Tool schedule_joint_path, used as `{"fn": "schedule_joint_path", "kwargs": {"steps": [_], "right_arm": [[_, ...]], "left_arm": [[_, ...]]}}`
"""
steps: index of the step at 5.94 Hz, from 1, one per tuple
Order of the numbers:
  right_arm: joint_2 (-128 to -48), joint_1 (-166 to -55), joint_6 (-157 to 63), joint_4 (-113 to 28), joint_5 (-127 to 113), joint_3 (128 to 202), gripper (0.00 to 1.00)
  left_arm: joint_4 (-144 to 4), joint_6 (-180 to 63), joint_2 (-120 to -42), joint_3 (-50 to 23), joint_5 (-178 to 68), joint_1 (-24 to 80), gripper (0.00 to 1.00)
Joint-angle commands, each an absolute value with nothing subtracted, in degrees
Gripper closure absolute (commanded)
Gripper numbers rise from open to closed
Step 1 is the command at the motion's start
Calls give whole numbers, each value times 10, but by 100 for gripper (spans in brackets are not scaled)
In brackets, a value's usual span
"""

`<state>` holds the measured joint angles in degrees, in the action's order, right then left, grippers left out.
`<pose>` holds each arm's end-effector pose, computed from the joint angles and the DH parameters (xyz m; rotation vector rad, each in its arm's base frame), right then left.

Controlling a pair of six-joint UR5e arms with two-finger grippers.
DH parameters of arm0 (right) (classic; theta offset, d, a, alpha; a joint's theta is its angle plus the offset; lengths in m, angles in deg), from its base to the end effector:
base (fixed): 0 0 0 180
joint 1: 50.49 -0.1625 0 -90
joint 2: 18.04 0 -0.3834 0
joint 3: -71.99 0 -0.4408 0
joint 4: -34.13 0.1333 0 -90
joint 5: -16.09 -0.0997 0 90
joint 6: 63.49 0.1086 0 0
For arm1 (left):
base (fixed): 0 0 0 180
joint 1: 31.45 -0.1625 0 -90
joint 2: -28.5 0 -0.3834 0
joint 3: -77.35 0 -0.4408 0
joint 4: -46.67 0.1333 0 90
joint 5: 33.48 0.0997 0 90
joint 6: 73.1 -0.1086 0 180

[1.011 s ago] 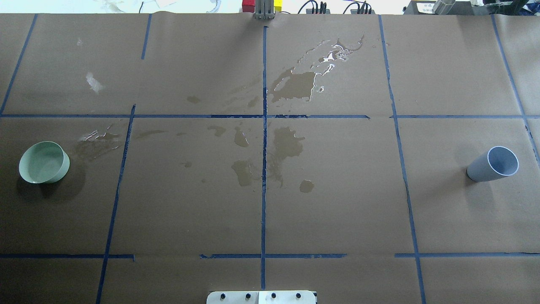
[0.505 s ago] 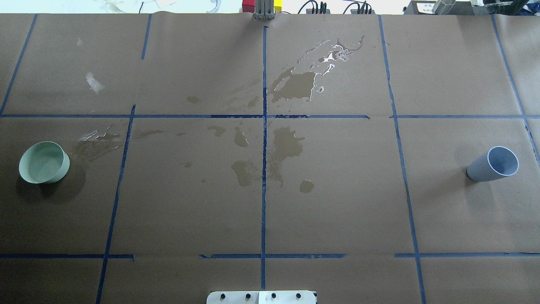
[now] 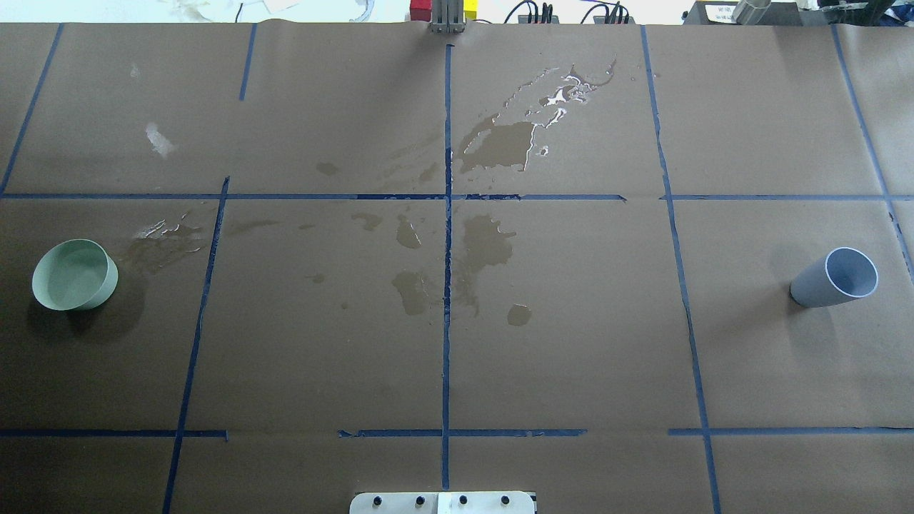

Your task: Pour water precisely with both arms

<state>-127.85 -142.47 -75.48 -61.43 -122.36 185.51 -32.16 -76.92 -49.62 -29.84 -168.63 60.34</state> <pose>0.0661 -0.4052 0.5699 0.0728 -0.8438 -0.1505 -0.0704 -0.4494 0.5833 -0.0583 0.7911 -0.0067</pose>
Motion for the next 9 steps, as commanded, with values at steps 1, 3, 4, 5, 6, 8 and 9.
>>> {"fn": "schedule_joint_path", "kwargs": {"steps": [1, 3, 4, 5, 6, 8, 9], "right_arm": [[-1276, -1409, -756, -613, -1192, 1866, 0], [-1271, -1398, -755, -614, -1187, 1858, 0], [-1271, -1398, -756, -613, -1187, 1849, 0], [-1273, -1398, -757, -613, -1188, 1849, 0], [-1274, -1398, -758, -612, -1187, 1849, 0], [-1274, -1398, -757, -610, -1188, 1848, 0], [-1273, -1398, -754, -610, -1192, 1848, 0]], "left_arm": [[-323, -775, -496, -290, -1688, 603, 0], [-336, -773, -498, -304, -1693, 603, 0], [-337, -785, -500, -308, -1683, 600, 0], [-326, -805, -498, -332, -1676, 573, 0], [-309, -807, -492, -335, -1679, 572, 0], [-315, -804, -481, -330, -1681, 571, 0], [-314, -802, -480, -333, -1675, 571, 0]]}}
